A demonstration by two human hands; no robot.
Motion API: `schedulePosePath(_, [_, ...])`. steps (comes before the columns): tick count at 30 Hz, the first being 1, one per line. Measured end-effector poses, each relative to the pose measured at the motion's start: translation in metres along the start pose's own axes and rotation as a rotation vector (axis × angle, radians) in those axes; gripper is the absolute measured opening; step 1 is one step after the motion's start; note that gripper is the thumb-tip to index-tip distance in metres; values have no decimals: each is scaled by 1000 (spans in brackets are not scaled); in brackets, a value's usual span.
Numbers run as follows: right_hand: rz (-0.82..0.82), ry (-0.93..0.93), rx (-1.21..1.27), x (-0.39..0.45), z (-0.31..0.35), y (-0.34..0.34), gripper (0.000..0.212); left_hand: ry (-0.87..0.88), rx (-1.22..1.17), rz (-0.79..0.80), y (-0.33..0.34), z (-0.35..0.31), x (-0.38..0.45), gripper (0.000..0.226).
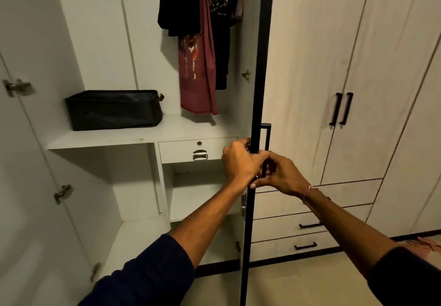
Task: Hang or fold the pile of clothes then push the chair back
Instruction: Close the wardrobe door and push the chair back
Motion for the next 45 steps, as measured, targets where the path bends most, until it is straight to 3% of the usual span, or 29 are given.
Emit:
schedulePosePath(4, [8, -43, -26, 30, 38, 46, 84, -33, -24, -6, -51, 29, 17, 7])
schedulePosePath(9, [-36, -43, -54, 71, 81, 107, 72, -88, -24, 21, -119, 73, 52, 19])
schedulePosePath(16, [132, -100, -96, 145, 128, 166, 34, -191, -55, 18, -185, 138, 110, 15])
schedulePosePath(20, [106, -61, 22, 178, 139, 185, 17, -202, -87, 31, -206, 164, 140, 14])
schedulePosePath(36, [65, -16, 158, 294, 146, 257, 13, -247, -142, 0, -246, 264, 253, 53])
schedulePosePath(45, [95, 11, 204, 361, 140, 285, 14, -270, -134, -31, -253, 313, 315, 51])
Point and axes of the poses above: each hand's wrist, its own x-axis towards the middle knuckle, its own y-axis out of the palm, z = x × y, the point moved 9 cm from there along x, towards the middle knuckle, and after that the axes turned 10 degrees about -x, right-handed, at the moved point
